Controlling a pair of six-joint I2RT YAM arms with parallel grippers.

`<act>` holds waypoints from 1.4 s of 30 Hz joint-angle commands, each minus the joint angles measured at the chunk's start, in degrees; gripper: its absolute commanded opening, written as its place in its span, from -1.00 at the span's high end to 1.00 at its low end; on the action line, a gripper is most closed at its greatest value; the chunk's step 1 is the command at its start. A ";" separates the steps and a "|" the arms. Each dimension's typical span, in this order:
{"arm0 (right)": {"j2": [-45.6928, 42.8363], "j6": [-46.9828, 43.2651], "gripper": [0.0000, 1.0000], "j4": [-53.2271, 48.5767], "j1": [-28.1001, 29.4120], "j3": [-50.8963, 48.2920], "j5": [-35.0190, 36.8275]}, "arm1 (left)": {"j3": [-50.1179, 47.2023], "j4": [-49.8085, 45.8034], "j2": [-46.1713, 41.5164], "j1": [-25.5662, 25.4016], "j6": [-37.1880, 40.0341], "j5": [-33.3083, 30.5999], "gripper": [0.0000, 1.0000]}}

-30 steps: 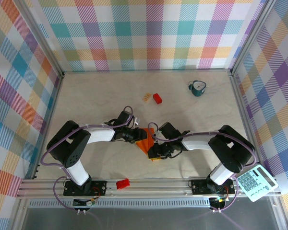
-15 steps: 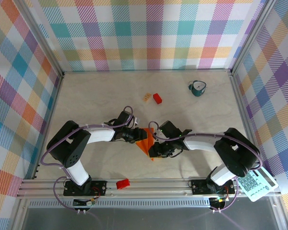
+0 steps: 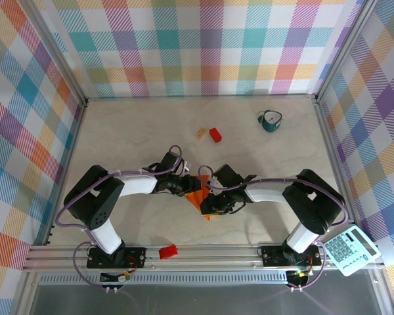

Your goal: Fold a paper plane with a square sheet of paper (fold left side to right side)

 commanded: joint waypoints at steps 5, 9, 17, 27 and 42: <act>2.24 -1.81 0.28 -1.30 0.56 1.19 0.57 | 0.45 -2.46 0.03 -0.35 0.65 -2.37 0.20; -0.02 -3.14 0.26 -4.49 0.56 2.25 2.48 | 0.50 -2.59 0.02 -0.35 0.65 -2.46 0.19; -7.25 -2.09 0.25 -6.43 0.65 2.32 7.21 | 0.52 -2.18 -0.20 -0.35 -0.23 -2.63 0.20; -6.08 3.77 0.11 6.97 -3.78 -0.77 0.03 | 0.40 -2.09 -0.52 -0.35 -0.27 -2.54 0.20; 2.33 4.50 0.29 13.18 -5.27 2.04 -2.33 | 0.50 -2.32 -0.84 -0.35 -0.30 -2.63 0.20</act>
